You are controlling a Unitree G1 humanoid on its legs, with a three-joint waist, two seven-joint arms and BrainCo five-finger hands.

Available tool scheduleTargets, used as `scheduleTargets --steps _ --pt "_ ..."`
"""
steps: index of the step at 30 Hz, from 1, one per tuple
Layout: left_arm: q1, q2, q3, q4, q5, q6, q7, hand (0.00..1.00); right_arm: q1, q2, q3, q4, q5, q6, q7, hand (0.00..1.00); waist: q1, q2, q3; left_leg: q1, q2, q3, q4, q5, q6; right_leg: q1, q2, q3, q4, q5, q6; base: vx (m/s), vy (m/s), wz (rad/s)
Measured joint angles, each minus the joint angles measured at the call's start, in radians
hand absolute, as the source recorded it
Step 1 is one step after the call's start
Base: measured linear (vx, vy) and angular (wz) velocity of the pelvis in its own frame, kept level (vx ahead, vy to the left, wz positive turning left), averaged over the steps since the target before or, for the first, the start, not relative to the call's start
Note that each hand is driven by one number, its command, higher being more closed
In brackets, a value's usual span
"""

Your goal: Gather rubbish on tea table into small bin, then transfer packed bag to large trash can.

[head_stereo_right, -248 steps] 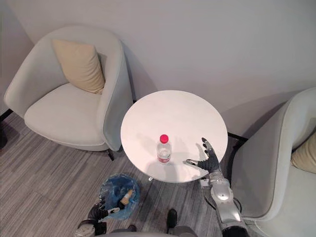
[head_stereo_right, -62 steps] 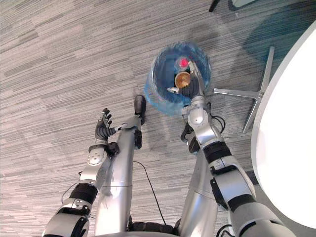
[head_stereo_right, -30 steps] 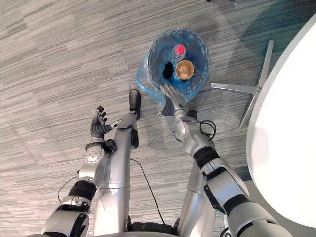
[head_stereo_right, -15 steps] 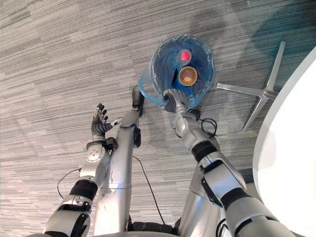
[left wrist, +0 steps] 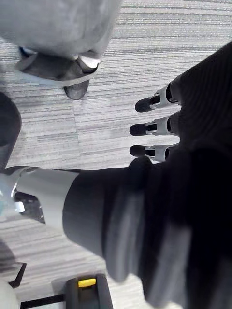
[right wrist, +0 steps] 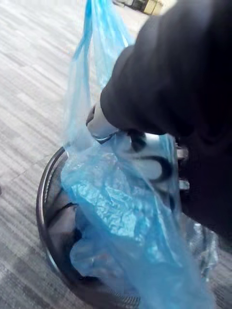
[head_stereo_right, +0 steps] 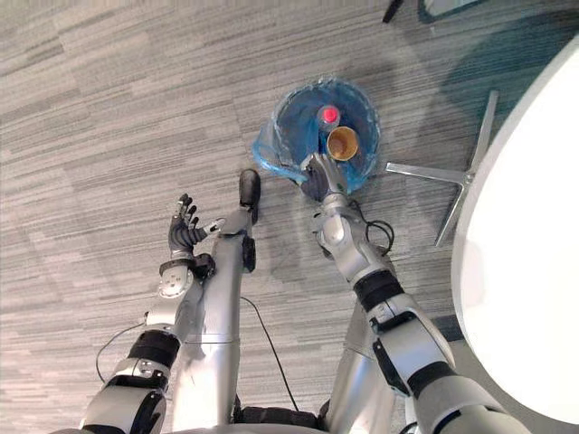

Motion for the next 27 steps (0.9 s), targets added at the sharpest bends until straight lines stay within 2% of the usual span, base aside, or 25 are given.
scheduleTargets --steps 4,6,14,16,21,22,24,27 --pt "0.022 -0.013 -0.005 0.001 0.001 0.019 -0.009 0.00 0.100 0.027 -0.021 -0.122 0.032 -0.010 -0.001 1.00 -0.010 -0.012 -0.007 0.083 0.011 0.003 -0.029 0.000 0.000 0.083 0.013 -0.003 -0.031 0.003 -0.002 -0.04 -0.010 -0.06" --pt "0.067 -0.020 -0.025 -0.002 0.002 0.025 -0.020 0.00 0.178 0.060 -0.031 -0.182 0.044 -0.020 0.000 1.00 -0.025 -0.025 -0.014 0.168 0.019 0.014 -0.067 0.000 0.000 0.163 0.016 -0.004 -0.073 0.011 -0.001 0.01 -0.005 -0.11" --pt "0.212 -0.018 -0.087 -0.021 0.020 0.033 -0.039 0.00 0.473 0.108 -0.020 -0.380 0.118 -0.033 0.028 1.00 -0.028 -0.073 -0.044 0.520 0.028 0.062 -0.235 0.000 0.000 0.511 0.040 -0.005 -0.271 0.047 0.020 0.08 -0.001 -0.09" --pt "0.257 -0.020 -0.095 -0.021 0.021 0.037 -0.044 0.00 0.524 0.112 -0.005 -0.419 0.122 -0.037 0.046 1.00 -0.027 -0.081 -0.076 0.590 0.026 0.073 -0.277 0.000 0.001 0.582 0.044 -0.005 -0.320 0.057 0.028 0.12 0.032 -0.06" --pt "0.363 -0.018 -0.120 0.015 0.053 0.048 -0.066 0.00 0.648 0.145 0.023 -0.460 0.142 -0.076 0.102 1.00 -0.027 -0.094 -0.220 0.763 0.030 0.113 -0.423 0.000 0.006 0.747 0.068 0.000 -0.483 0.091 0.056 0.23 0.042 -0.16" --pt "0.391 0.000 -0.138 0.156 0.072 0.054 -0.086 0.00 0.700 0.143 0.042 -0.441 0.161 -0.096 0.174 1.00 -0.037 -0.083 -0.325 0.935 0.029 0.135 -0.623 0.067 0.009 0.898 0.098 -0.001 -0.679 0.154 0.070 0.49 0.070 -0.25" --pt "0.393 0.007 -0.138 0.173 0.081 0.056 -0.086 0.00 0.690 0.143 0.035 -0.428 0.174 -0.102 0.182 1.00 -0.056 -0.076 -0.333 0.955 0.027 0.135 -0.638 0.071 0.010 0.938 0.105 -0.009 -0.728 0.175 0.075 0.29 0.053 -0.08" --pt "0.389 0.017 -0.141 0.183 0.081 0.056 -0.086 0.00 0.683 0.143 0.033 -0.399 0.186 -0.110 0.194 1.00 -0.060 -0.065 -0.344 0.969 0.023 0.136 -0.643 0.071 0.010 0.974 0.112 -0.010 -0.785 0.199 0.081 0.08 0.021 -0.03"
